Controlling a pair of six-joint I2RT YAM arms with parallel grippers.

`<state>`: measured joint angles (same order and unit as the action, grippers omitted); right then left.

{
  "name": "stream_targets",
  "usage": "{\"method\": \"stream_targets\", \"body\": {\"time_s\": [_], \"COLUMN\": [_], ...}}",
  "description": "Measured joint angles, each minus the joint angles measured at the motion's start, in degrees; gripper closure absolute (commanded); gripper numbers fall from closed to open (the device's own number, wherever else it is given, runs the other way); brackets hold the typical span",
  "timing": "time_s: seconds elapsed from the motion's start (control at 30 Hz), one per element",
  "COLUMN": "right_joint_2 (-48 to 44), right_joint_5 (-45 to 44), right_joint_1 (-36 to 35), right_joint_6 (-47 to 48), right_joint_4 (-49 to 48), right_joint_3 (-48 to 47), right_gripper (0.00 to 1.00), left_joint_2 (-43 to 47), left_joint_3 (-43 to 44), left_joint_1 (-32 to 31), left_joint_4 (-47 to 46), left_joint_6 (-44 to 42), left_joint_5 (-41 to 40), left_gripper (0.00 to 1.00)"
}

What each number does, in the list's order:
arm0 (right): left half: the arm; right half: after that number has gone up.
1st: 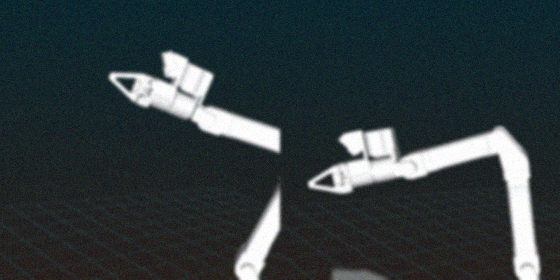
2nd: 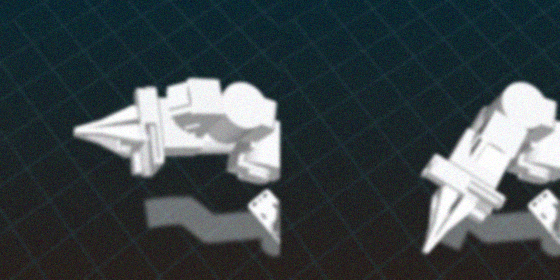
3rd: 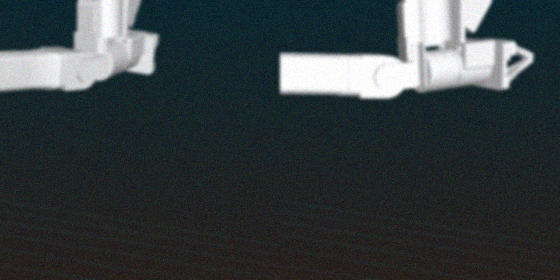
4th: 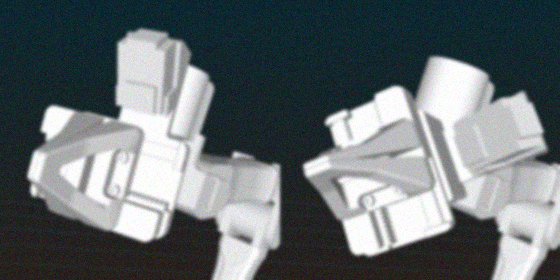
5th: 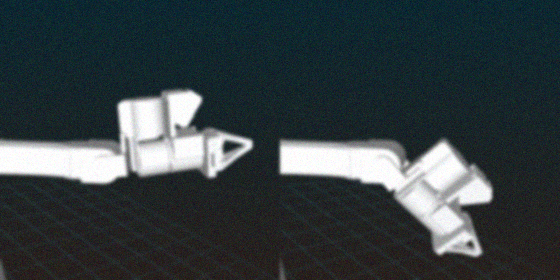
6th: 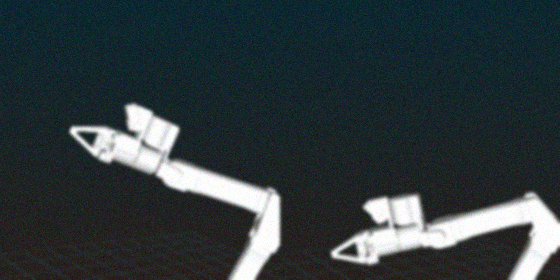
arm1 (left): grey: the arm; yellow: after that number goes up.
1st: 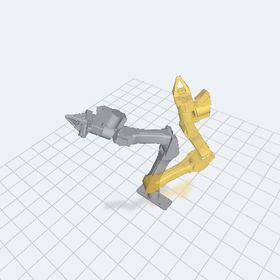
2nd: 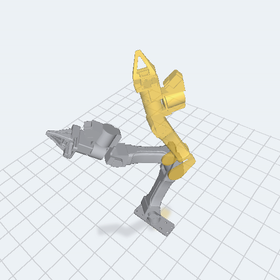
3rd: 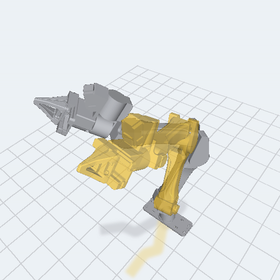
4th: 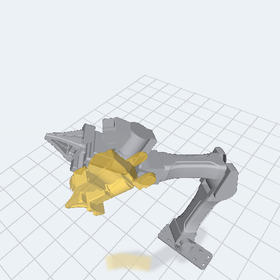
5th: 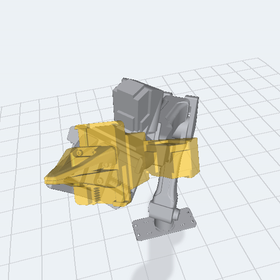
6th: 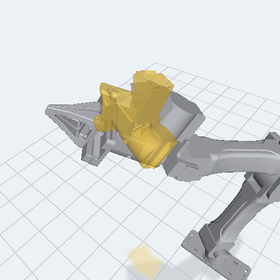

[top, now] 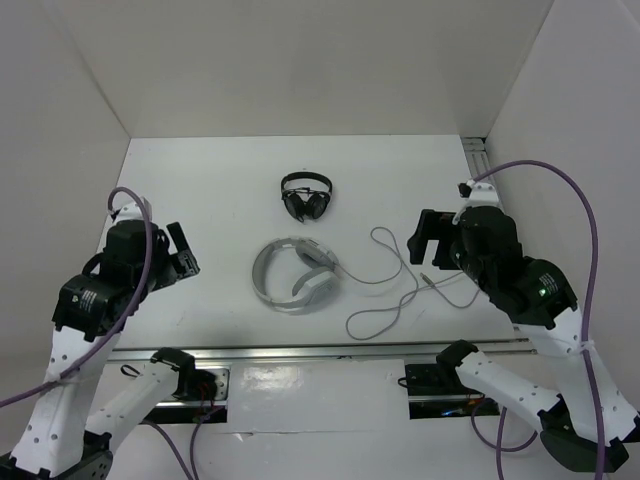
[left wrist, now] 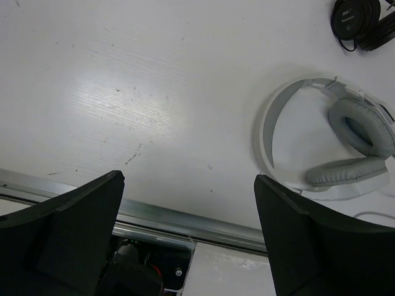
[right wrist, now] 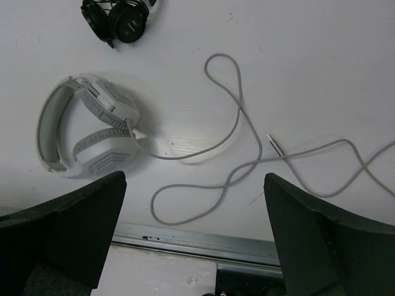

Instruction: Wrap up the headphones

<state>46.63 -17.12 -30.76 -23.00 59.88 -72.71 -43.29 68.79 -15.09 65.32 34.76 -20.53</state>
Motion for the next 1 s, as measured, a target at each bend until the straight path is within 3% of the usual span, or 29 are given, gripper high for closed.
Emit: {"method": "stream_targets", "body": {"time_s": [0.2, 0.57, 1.0], "right_joint_2": [-0.2, 0.4, -1.5], "right_joint_5": [1.1, 6.0, 17.5], "right_joint_1": [0.0, 0.0, 0.0], "right_joint_6": [1.4, 3.7, 7.2], "right_joint_4": [-0.4, -2.5, -7.1], "right_joint_3": [0.2, 3.4, 6.7], "right_gripper": [0.0, 0.0, 0.0], "left_joint_2": [-3.6, -16.0, -44.0], "left_joint_3": [-0.9, -7.2, -8.0], "left_joint_1": [0.0, -0.6, -5.2], "left_joint_4": [-2.9, -16.6, -25.3], "left_joint_6": [-0.7, -1.4, 2.2], "left_joint_5": [3.9, 20.2, 17.3], "left_gripper": [0.0, 0.0, 0.01]}}
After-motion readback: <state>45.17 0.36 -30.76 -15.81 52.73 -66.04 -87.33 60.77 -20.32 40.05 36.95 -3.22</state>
